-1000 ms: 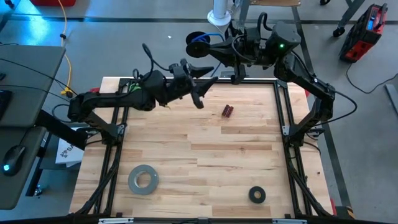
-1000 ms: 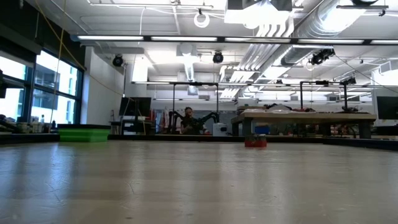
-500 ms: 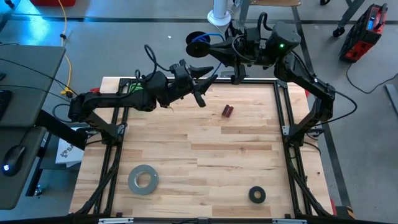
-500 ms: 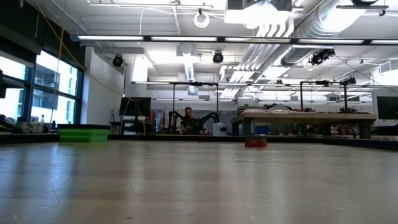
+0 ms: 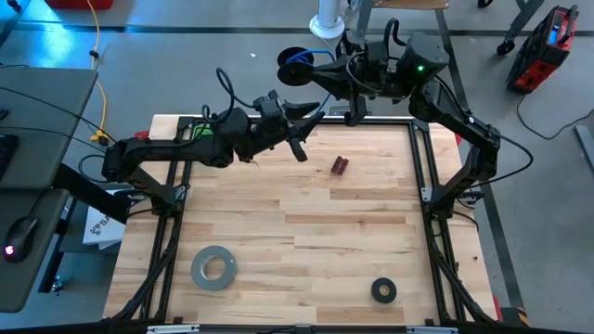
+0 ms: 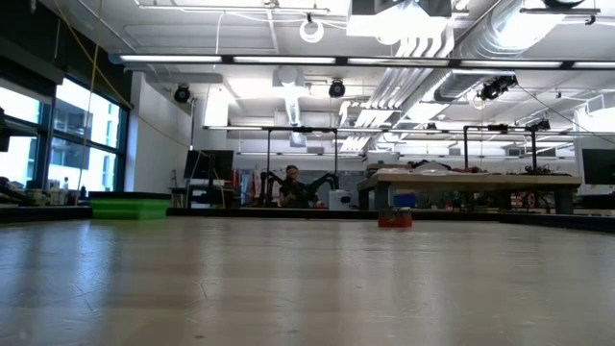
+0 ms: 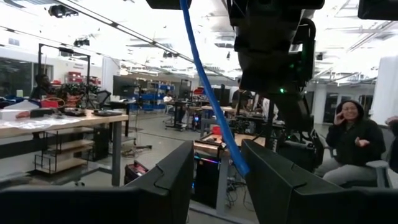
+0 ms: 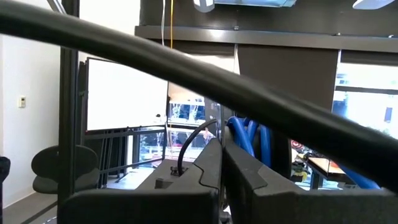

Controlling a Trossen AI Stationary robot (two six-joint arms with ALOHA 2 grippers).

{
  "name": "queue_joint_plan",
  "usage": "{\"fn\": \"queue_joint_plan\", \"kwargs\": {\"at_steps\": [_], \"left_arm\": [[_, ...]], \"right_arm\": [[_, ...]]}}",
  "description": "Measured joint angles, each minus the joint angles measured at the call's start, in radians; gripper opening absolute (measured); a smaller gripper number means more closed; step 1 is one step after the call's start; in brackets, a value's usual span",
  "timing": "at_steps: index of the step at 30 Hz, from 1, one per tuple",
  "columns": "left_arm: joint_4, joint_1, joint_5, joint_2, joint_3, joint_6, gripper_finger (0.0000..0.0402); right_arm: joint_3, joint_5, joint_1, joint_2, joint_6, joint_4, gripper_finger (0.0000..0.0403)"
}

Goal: Coil cords
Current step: Coil the blue wire onto a spool

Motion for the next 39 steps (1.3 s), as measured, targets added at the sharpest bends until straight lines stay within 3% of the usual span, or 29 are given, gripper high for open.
{"fn": "queue_joint_plan", "kwargs": {"at_steps": [7, 21, 39], "left_arm": [[0.013, -0.016, -0.045, 0.0, 0.0, 0.057, 0.0128], [-0.001, -0.016, -0.031, 0.0, -0.001, 0.047, 0.0125], [0.002, -0.016, -0.015, 0.0, -0.001, 0.027, 0.0011]], "right_arm": [[0.0, 0.0, 0.0, 0.0, 0.0, -0.023, 0.0], [0.0, 0.0, 0.0, 0.0, 0.0, -0.023, 0.0], [0.0, -0.008, 0.001, 0.0, 0.0, -0.023, 0.0]]}}
